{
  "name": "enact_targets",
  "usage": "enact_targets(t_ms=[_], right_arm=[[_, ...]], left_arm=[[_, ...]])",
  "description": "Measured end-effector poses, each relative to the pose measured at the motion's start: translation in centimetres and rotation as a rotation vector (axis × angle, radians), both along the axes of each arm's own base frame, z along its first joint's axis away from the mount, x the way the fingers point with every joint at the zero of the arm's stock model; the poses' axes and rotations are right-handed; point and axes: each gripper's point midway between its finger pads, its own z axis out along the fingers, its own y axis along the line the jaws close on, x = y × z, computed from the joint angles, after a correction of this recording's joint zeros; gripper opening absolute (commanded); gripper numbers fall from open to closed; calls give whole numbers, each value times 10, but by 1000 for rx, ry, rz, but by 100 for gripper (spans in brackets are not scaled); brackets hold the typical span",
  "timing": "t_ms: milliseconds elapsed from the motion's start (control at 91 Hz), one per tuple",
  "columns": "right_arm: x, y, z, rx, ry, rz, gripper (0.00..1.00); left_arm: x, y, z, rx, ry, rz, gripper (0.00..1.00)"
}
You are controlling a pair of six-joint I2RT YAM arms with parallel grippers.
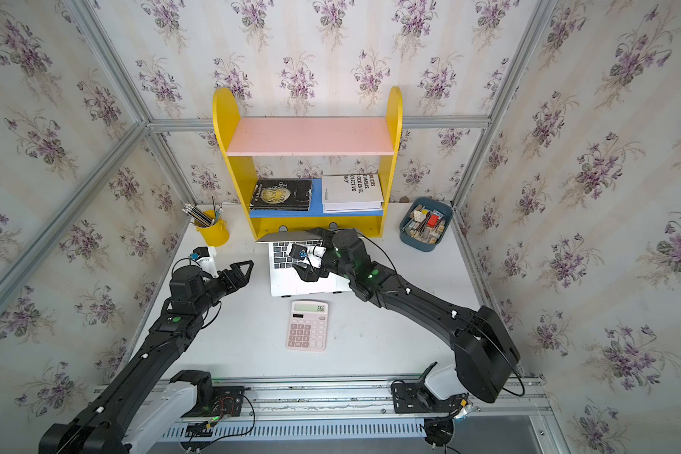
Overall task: Close the laptop lid and set it aside
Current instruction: Close the lid of the laptop.
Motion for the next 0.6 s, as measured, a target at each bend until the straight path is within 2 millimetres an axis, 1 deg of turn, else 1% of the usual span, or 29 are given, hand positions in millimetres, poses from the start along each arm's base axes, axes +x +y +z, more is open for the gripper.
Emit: enact_targets(t_ms=[242, 330, 374, 418, 451, 494, 604], right_arm=[[-10, 0, -12, -20, 35, 3, 100], [-15, -1, -20, -30, 70, 1, 100], [-17, -2, -28, -42, 98, -8, 100], [-18, -8, -44, -84, 140, -25, 100], [-19, -11, -53, -106, 160, -37, 100], [-20, -13, -57, -117, 172, -43, 100], [-23, -12, -58, -114, 183, -42, 100]], left_arm=[[-1, 0, 2, -1, -7, 0, 90], [-1, 0, 3, -1, -8, 0, 90], [-1, 0, 3, -1, -8, 0, 90], [-1, 0, 3, -1, -9, 0, 90], [-1, 0, 3, -1, -9, 0, 90], [-1, 0, 3, -1, -11, 0, 90], [-1, 0, 4, -2, -14, 0, 90]])
